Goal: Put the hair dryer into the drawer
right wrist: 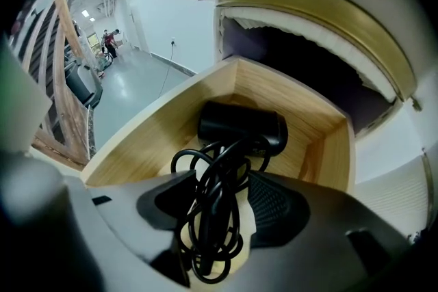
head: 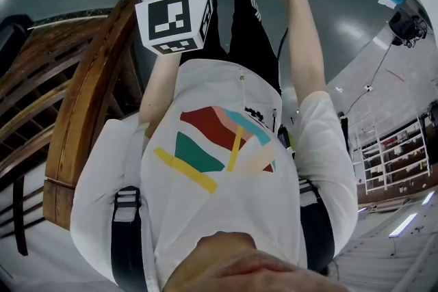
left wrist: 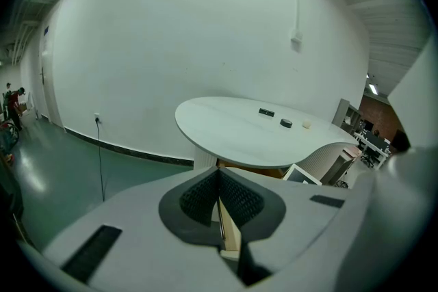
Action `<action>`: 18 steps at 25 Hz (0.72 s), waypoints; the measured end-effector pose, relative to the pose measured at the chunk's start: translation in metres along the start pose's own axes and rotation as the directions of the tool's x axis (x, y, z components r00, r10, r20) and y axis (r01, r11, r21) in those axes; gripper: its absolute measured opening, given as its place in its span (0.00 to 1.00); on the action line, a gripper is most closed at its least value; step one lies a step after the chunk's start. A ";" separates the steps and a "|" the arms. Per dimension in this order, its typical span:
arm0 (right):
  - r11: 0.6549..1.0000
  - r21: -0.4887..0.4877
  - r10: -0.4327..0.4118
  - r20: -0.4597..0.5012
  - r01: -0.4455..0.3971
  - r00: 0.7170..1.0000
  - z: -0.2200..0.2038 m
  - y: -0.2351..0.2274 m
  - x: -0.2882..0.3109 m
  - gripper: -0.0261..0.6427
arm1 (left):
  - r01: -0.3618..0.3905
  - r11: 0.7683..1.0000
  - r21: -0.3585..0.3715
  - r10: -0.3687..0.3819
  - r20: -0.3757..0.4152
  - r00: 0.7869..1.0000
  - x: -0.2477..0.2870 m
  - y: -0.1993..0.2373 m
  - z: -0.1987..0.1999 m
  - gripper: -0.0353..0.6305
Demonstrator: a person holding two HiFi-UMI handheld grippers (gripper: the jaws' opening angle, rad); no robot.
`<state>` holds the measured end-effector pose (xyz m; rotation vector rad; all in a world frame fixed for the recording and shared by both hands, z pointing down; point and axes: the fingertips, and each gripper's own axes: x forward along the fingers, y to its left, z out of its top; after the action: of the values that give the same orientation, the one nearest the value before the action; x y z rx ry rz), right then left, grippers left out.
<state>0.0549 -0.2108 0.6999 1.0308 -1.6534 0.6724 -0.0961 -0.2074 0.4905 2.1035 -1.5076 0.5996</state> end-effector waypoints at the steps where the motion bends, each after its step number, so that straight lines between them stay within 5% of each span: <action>1: 1.000 0.001 0.000 -0.001 0.000 1.000 0.000 0.000 -0.001 0.40 | 0.001 1.000 0.000 -0.001 0.003 1.000 -0.001 0.000 0.001 0.07; 12: 1.000 0.011 -0.003 -0.009 0.004 1.000 -0.001 0.002 -0.012 0.40 | 0.023 1.000 0.011 -0.024 0.064 0.998 -0.011 -0.005 0.023 0.07; 18: 1.000 -0.014 -0.002 0.084 0.003 0.996 0.020 0.008 -0.039 0.40 | 0.056 0.998 0.038 -0.059 0.083 0.995 -0.015 -0.022 0.032 0.08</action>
<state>0.0423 -0.2111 0.6573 1.0639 -1.7268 0.6219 -0.0775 -0.2094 0.4536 2.2161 -1.4862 0.5263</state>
